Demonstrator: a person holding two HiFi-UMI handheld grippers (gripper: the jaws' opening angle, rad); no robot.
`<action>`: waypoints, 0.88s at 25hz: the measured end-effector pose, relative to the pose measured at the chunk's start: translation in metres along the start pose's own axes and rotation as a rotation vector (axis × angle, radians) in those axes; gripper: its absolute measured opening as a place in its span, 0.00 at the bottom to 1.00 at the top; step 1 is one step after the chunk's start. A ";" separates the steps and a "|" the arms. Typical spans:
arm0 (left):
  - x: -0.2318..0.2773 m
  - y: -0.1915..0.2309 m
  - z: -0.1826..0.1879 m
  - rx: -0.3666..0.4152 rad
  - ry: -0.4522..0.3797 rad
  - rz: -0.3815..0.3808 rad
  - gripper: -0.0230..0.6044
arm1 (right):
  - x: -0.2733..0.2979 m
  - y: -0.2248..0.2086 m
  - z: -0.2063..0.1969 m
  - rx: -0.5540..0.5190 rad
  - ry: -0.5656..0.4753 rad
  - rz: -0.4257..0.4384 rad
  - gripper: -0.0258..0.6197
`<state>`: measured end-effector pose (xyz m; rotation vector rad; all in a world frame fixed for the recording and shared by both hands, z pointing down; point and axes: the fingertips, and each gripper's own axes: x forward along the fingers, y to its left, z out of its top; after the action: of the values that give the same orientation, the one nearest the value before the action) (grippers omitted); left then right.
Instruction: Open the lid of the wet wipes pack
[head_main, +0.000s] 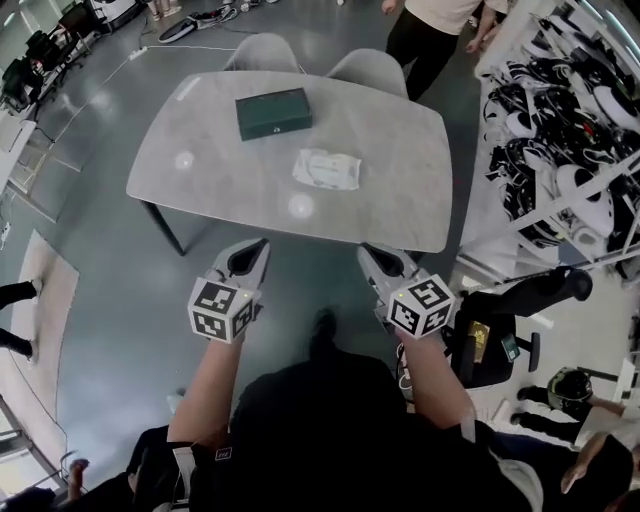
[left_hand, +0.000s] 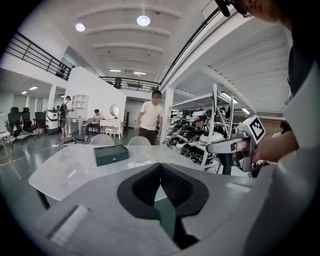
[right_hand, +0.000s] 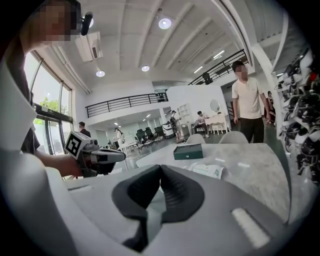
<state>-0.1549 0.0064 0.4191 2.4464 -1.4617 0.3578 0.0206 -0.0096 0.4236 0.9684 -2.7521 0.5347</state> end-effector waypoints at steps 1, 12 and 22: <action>0.013 0.000 0.007 0.009 0.001 0.003 0.05 | 0.004 -0.013 0.004 -0.001 0.000 0.006 0.04; 0.104 0.019 0.046 0.062 0.018 -0.001 0.05 | 0.046 -0.085 0.033 -0.016 0.009 0.022 0.04; 0.169 0.067 0.044 0.075 0.046 -0.116 0.05 | 0.115 -0.122 0.019 -0.008 0.121 -0.073 0.04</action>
<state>-0.1331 -0.1780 0.4433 2.5505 -1.3033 0.4487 0.0078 -0.1707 0.4714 0.9968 -2.6001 0.5511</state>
